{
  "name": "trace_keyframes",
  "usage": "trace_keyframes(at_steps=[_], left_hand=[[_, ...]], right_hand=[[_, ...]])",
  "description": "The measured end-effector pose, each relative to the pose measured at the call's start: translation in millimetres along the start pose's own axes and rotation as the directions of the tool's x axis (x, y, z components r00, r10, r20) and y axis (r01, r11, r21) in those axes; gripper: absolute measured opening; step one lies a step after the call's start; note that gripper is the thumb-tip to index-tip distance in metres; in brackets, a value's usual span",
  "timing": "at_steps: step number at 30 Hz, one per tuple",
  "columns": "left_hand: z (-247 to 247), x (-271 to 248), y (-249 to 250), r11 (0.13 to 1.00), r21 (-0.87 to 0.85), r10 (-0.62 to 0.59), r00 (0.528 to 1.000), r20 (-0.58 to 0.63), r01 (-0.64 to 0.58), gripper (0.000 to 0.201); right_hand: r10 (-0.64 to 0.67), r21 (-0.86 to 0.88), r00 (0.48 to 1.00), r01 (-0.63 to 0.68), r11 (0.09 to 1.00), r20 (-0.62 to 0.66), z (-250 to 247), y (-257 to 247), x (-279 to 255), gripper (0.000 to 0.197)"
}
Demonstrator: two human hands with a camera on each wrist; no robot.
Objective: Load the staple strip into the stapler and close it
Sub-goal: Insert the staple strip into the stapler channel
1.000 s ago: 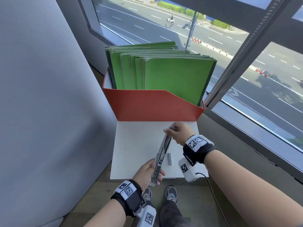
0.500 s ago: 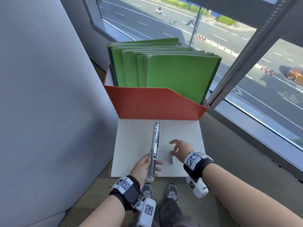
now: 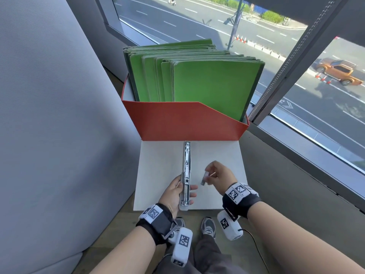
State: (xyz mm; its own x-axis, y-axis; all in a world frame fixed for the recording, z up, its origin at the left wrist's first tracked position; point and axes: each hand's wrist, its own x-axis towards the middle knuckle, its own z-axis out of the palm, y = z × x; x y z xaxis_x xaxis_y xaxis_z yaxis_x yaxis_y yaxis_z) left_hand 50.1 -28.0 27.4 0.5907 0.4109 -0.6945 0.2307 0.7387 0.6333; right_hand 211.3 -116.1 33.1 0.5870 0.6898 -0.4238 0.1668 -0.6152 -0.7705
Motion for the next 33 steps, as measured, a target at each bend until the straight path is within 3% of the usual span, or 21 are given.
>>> trace_keyframes(at_steps=[2, 4, 13, 25, 33], left_hand=[[1, 2, -1, 1.0, 0.009, -0.006, 1.0, 0.0, 0.006, 0.033], [4, 4, -1, 1.0, 0.022, -0.011, 1.0, 0.007, 0.011, 0.034], [12, 7, -1, 0.998, 0.061, -0.021, 1.0, 0.005, 0.021, 0.031], [14, 15, 0, 1.0, 0.017, -0.022, 1.0, 0.003, 0.022, 0.032], [15, 20, 2, 0.999, -0.034, -0.018, 1.0, -0.007, 0.017, 0.033]], right_hand=[[-0.052, 0.184, 0.998, 0.046, 0.982, 0.028, -3, -16, -7, 0.023], [-0.101, 0.234, 0.992, 0.081, 0.969, 0.077, -1, -30, -14, 0.021], [-0.097, 0.14, 0.994, 0.089, 0.986, 0.051, 6, -39, -21, 0.019], [-0.186, -0.013, 0.983, 0.186, 0.982, 0.006, 17, -35, -23, 0.017], [-0.248, -0.083, 0.968, 0.251, 0.964, 0.047, 27, -21, -30, 0.015]])
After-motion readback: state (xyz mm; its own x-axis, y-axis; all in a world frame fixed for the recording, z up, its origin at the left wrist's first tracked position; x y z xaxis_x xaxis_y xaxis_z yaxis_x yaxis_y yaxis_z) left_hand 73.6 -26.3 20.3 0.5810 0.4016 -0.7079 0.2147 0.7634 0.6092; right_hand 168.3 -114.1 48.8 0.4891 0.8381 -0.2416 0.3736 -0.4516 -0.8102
